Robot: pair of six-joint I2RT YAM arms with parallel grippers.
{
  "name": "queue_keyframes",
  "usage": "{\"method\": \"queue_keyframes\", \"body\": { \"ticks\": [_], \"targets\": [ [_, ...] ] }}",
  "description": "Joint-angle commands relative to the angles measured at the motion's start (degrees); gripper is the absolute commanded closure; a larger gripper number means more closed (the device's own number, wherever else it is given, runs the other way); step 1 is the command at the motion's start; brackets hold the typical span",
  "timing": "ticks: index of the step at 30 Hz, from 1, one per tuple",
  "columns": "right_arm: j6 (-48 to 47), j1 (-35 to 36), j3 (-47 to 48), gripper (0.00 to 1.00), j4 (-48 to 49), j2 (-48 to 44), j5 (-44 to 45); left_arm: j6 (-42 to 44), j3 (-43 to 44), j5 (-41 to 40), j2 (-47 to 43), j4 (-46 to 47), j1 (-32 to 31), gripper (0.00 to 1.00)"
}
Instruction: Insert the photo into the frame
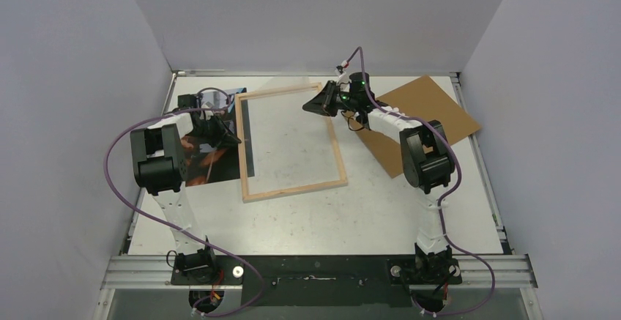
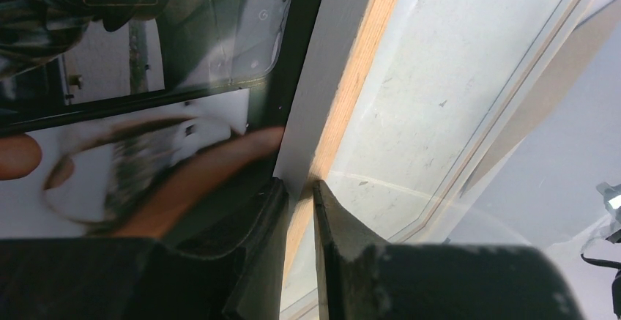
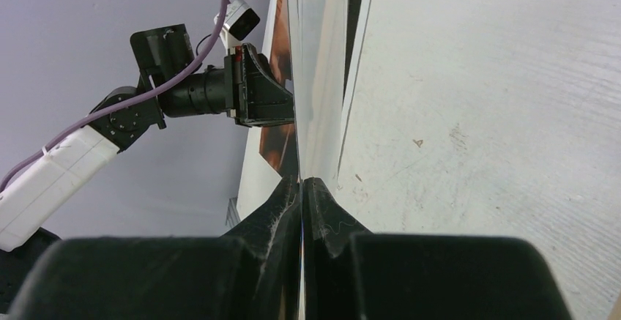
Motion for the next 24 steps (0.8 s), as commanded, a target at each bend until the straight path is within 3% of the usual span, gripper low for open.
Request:
{"method": "queue_keyframes", "body": {
  "ticks": [1, 20, 24],
  "targets": [
    [-2.17, 1.08, 0.03, 1.00, 2.21, -3.66, 0.09, 2.08, 0.33, -5.54, 3.22, -0.57, -0.64, 0.83],
    [-5.24, 1.58, 2.54, 1.00, -0.47, -2.91, 3.93, 2.27, -0.12, -5.66, 2.93, -0.80, -0.66, 0.82],
    [-5.84, 1.53, 1.73, 1.00, -1.93, -3.78, 5.64, 2.20, 0.50, -6.65, 3.04, -1.70, -0.53, 0.75]
  ]
}}
